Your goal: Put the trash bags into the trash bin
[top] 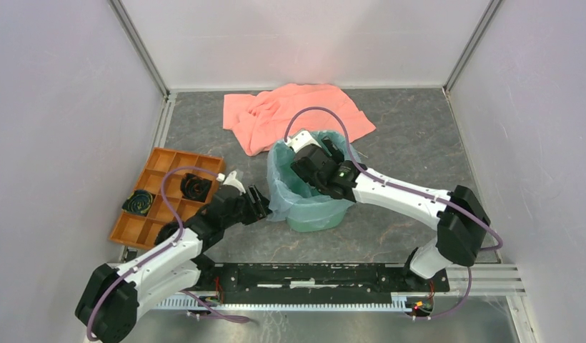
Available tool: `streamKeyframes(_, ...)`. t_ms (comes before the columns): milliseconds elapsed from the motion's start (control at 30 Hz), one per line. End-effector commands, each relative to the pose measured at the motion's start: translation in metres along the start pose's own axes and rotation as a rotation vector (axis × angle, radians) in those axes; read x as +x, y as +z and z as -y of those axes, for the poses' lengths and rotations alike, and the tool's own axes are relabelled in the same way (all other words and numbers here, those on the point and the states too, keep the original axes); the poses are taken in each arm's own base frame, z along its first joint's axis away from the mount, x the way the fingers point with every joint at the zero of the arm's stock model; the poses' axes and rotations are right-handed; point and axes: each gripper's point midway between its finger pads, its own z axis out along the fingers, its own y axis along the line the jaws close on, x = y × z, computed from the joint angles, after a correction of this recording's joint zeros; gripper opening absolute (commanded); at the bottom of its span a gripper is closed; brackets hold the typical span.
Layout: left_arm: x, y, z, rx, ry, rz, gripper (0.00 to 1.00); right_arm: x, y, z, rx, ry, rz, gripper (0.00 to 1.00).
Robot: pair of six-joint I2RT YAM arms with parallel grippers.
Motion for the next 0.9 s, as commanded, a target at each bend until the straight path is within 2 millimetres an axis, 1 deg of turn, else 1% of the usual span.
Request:
streamKeyframes(0, -0.005, -0.006, 0.005, 0.022, 0.033, 0.025, 0.69, -0.021, -0.006, -0.013, -0.098, 0.036, 0.046, 0.87)
streamKeyframes(67, -0.005, -0.007, 0.004, 0.024, 0.034, 0.031, 0.7, -0.036, -0.013, -0.047, -0.292, 0.074, 0.121, 0.87)
streamKeyframes(100, -0.005, -0.007, 0.005, 0.026, 0.034, 0.032, 0.71, -0.044, -0.018, -0.06, -0.371, 0.097, 0.156, 0.87)
streamKeyframes(167, -0.006, -0.007, 0.005, 0.026, 0.032, 0.032, 0.71, -0.059, -0.023, -0.076, -0.461, 0.136, 0.215, 0.88)
streamKeyframes(233, -0.006, -0.008, 0.006, 0.024, 0.031, 0.029, 0.73, -0.065, -0.019, -0.079, -0.464, 0.158, 0.243, 0.9)
streamKeyframes(300, -0.007, -0.01, 0.005, 0.013, 0.031, 0.033, 0.75, -0.061, -0.01, -0.078, -0.435, 0.154, 0.214, 0.9)
streamKeyframes(367, -0.009, -0.014, -0.001, -0.023, 0.036, 0.04, 0.76, -0.052, -0.006, -0.075, -0.409, 0.134, 0.172, 0.9)
streamKeyframes(400, -0.012, -0.017, -0.001, -0.028, 0.038, 0.059, 0.77, -0.044, -0.005, -0.074, -0.398, 0.121, 0.156, 0.89)
streamKeyframes(500, -0.019, -0.027, -0.009, -0.064, 0.038, 0.112, 0.8, -0.021, -0.007, -0.07, -0.387, 0.085, 0.11, 0.9)
streamKeyframes(633, -0.033, -0.038, -0.008, -0.064, -0.001, 0.194, 0.84, 0.016, -0.005, -0.046, -0.268, 0.056, 0.026, 0.87)
streamKeyframes(733, -0.041, -0.043, -0.004, -0.058, -0.023, 0.231, 0.88, 0.036, -0.004, -0.031, -0.202, 0.055, -0.001, 0.87)
streamKeyframes(867, -0.059, -0.056, 0.003, -0.078, -0.031, 0.295, 0.89, 0.062, 0.001, -0.002, -0.096, 0.102, -0.073, 0.87)
